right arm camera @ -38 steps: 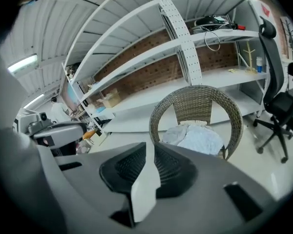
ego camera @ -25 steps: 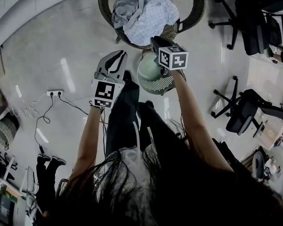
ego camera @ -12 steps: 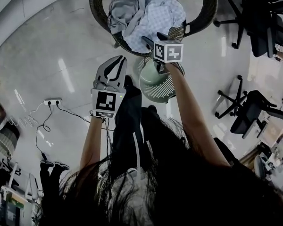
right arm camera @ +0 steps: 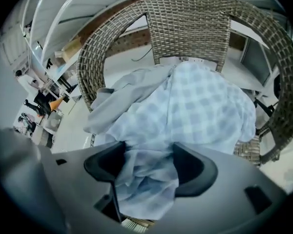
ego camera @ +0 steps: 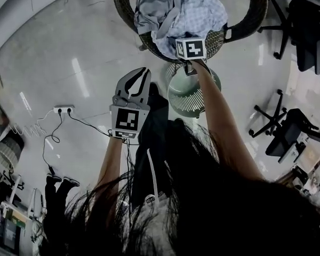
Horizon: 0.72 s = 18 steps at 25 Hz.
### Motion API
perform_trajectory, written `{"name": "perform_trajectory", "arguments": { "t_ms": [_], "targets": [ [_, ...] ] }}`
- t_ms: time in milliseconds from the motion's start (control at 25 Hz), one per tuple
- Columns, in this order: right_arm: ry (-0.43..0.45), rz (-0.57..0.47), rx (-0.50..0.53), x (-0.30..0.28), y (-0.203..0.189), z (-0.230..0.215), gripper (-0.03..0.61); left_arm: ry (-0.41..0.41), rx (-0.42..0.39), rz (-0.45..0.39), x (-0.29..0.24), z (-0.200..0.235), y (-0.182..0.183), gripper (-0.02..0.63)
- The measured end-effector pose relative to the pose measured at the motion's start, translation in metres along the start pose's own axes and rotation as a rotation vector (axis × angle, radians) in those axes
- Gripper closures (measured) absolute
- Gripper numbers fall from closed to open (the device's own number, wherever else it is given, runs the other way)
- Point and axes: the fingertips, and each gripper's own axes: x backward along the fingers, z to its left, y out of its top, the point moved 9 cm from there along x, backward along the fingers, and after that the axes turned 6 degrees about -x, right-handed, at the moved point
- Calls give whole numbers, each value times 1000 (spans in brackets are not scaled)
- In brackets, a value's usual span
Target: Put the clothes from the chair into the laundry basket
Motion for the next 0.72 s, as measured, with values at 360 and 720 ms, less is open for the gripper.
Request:
{"name": "perform_trajectory", "arguments": {
  "t_ms": [360, 720],
  "targets": [
    [49, 6, -186, 12, -15, -1, 514, 10, 34, 11, 0, 5, -9, 591],
    [382, -270, -515, 92, -4, -3, 522, 53, 76, -31, 10, 15, 6, 591]
  ]
}}
